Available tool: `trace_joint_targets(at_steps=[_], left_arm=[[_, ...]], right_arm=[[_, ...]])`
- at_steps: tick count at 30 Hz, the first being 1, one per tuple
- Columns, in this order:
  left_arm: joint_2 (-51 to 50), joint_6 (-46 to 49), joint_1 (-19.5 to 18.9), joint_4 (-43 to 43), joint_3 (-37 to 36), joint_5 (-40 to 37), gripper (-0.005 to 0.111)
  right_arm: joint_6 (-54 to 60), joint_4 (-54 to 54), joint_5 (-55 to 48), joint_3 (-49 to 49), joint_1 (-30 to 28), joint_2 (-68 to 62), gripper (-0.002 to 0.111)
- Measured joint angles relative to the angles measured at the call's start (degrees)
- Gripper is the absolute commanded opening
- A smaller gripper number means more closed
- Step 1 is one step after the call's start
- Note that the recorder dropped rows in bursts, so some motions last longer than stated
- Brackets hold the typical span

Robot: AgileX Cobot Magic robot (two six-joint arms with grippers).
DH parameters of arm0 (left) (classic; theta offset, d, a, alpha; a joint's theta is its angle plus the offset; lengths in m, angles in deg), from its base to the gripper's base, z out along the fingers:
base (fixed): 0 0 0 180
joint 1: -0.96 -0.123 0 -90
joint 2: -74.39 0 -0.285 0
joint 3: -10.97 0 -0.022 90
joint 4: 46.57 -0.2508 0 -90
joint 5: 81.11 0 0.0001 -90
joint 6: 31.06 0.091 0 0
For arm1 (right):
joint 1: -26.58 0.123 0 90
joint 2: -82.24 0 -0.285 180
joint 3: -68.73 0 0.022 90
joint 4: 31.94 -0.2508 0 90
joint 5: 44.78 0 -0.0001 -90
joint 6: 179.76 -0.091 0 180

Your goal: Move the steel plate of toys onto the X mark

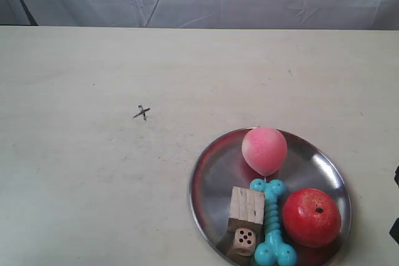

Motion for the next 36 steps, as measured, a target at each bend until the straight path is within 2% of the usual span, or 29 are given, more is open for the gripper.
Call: trace_joint_targets(at_steps=[14,16,20,23,36], left_arm=[[0.0,0.0,0.0,0.0,0.0,0.0,0.000],[0.0,0.0,0.0,0.0,0.0,0.0,0.000],[0.0,0.0,0.0,0.0,0.0,0.0,0.000],[0.0,0.0,0.0,0.0,0.0,0.0,0.000],[0.0,0.0,0.0,0.0,0.0,0.7,0.000]], right_arm=[[-0.2,-1.4,2.0,0.0,0.0,0.0,0.000],[-1.6,-8.2,4.3,0.0,0.0,0.0,0.000],[-7.4,-33.9,5.9,0.0,0.0,0.0,0.000],[-8.4,-40.9,6.3,0.0,0.0,0.0,0.000],[-9.0,-34.7,6.1,0.0,0.0,0.0,0.000]])
